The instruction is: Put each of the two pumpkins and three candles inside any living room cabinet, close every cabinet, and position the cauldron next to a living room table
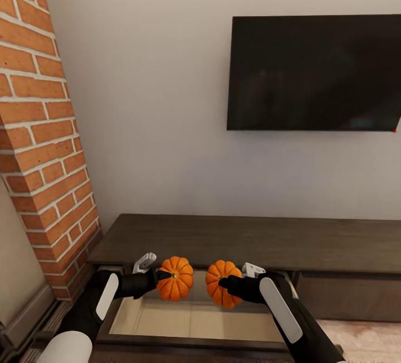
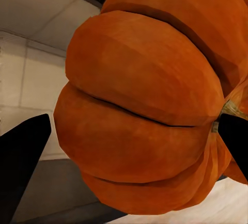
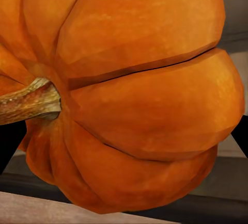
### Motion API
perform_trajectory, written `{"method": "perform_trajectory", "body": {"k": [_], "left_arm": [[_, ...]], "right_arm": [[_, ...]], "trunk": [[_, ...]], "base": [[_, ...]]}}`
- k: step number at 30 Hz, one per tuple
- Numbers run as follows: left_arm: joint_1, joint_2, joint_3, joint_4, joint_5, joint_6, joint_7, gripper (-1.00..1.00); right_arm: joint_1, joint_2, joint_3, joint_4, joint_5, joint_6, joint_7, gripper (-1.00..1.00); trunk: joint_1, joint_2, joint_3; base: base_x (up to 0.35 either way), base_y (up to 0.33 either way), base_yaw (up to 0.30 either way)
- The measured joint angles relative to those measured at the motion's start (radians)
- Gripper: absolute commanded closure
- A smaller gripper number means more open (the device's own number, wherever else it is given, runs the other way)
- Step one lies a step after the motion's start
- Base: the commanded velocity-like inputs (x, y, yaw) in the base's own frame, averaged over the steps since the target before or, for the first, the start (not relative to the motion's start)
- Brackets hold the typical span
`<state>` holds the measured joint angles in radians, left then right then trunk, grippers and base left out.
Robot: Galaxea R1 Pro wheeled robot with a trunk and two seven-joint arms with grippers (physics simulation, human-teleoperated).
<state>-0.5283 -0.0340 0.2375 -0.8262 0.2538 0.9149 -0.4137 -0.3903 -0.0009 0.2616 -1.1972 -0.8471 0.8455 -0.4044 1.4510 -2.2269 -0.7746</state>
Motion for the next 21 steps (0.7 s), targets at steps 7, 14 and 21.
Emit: {"method": "perform_trajectory", "body": {"k": [7, 14, 21], "left_arm": [[0.000, -0.001, 0.001, 0.002, 0.004, 0.001, 0.073, 1.00], [0.000, -0.001, 0.001, 0.002, 0.013, 0.002, 0.091, 1.00], [0.000, -0.001, 0.001, 0.001, 0.011, -0.001, 0.093, 1.00]], "right_arm": [[-0.001, 0.001, -0.001, 0.017, 0.002, 0.001, -0.001, 1.00], [-0.014, 0.005, -0.002, 0.075, 0.005, -0.004, 0.001, 1.00], [-0.015, 0.006, -0.001, 0.084, 0.007, -0.070, 0.004, 1.00]], "trunk": [[0.027, -0.049, -0.022], [0.031, -0.056, -0.025], [0.038, -0.070, -0.031]], "base": [[0.000, 0.000, 0.000], [0.000, 0.000, 0.000], [0.000, 0.000, 0.000]]}}
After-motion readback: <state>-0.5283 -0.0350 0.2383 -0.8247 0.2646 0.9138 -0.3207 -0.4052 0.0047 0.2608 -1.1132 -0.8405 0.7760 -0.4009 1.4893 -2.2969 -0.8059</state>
